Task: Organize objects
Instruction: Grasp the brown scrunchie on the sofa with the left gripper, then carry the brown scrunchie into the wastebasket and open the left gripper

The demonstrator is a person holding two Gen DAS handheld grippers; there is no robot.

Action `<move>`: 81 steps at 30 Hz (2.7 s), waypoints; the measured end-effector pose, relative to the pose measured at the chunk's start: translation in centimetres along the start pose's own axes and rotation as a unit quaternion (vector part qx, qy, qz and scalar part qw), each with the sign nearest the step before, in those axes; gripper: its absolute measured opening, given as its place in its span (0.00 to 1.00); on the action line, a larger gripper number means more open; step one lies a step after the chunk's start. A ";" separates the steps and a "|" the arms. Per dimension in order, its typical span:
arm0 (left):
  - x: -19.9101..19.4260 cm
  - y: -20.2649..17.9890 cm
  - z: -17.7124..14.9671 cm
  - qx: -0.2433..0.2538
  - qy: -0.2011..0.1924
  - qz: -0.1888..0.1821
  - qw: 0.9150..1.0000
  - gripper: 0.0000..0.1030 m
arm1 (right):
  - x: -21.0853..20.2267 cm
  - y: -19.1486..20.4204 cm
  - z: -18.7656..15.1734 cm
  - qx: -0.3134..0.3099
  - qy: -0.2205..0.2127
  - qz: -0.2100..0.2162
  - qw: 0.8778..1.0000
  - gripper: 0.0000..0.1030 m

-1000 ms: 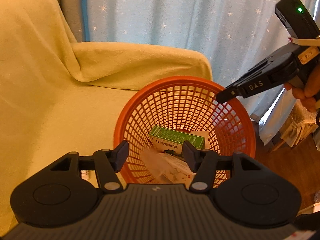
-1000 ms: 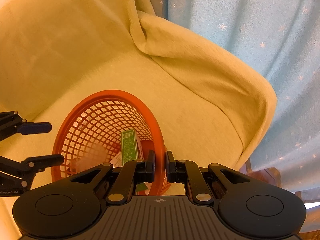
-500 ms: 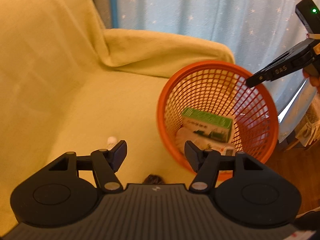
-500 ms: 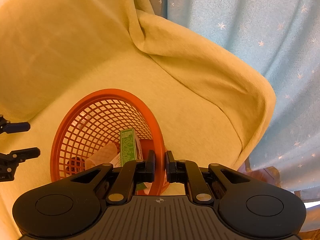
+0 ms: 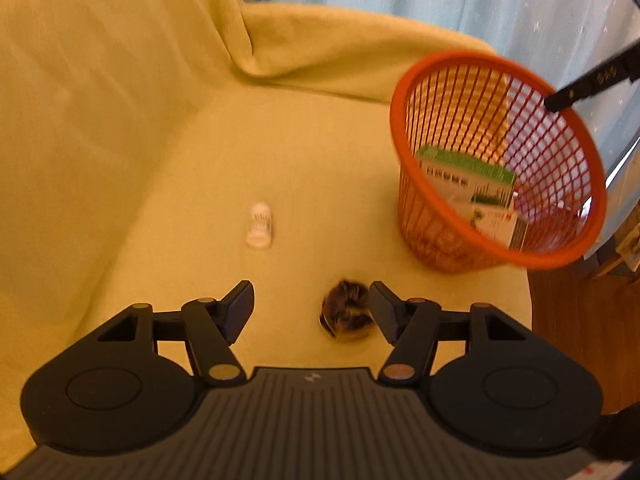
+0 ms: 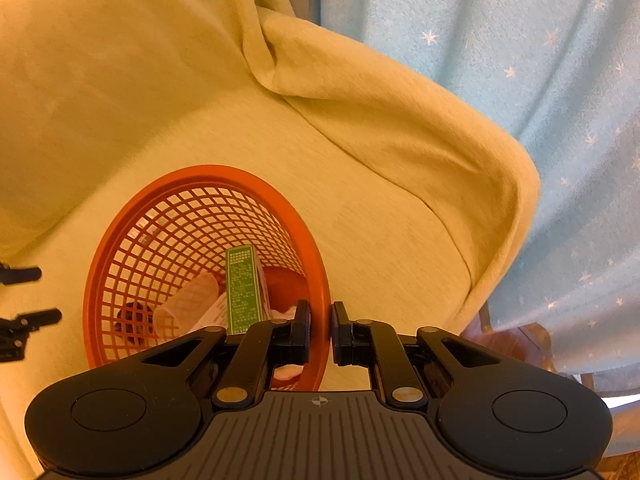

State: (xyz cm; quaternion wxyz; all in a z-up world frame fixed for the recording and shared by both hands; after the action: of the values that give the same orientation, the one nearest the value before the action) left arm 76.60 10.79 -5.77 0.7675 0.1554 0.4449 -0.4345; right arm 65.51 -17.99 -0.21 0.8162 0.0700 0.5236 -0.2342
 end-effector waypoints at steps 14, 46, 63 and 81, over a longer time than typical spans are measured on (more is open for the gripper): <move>8.0 -0.1 -3.5 -0.051 0.050 -0.029 0.997 0.57 | 0.4 -1.5 -0.6 0.030 0.002 0.003 1.000 0.07; 1.8 2.2 -3.9 -0.095 -0.023 0.028 0.995 0.14 | 1.9 -5.5 -2.4 0.133 0.017 0.021 0.991 0.07; -0.3 0.0 -1.6 -0.061 -0.035 0.035 0.997 0.14 | 0.7 -8.0 -6.7 0.261 0.015 0.111 0.959 0.11; -3.8 -2.0 4.6 0.083 -0.056 0.023 0.995 0.15 | -0.5 -0.3 0.3 0.007 -0.018 0.063 0.998 0.09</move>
State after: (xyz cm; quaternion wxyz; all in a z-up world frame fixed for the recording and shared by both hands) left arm 76.62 8.74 0.15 0.7852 0.2042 0.3603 -0.4604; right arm 65.48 -18.17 0.37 0.8381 0.1045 0.5016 -0.1874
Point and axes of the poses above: each gripper's, at about its wrist camera, not at the fingertips, and x roughly the way its jaws point, y to its left, z to its top, the point moved 3 cm from there along x, roughly the way its jaws point, and after that the axes turned 8 degrees about -z, right-handed, at the moved point
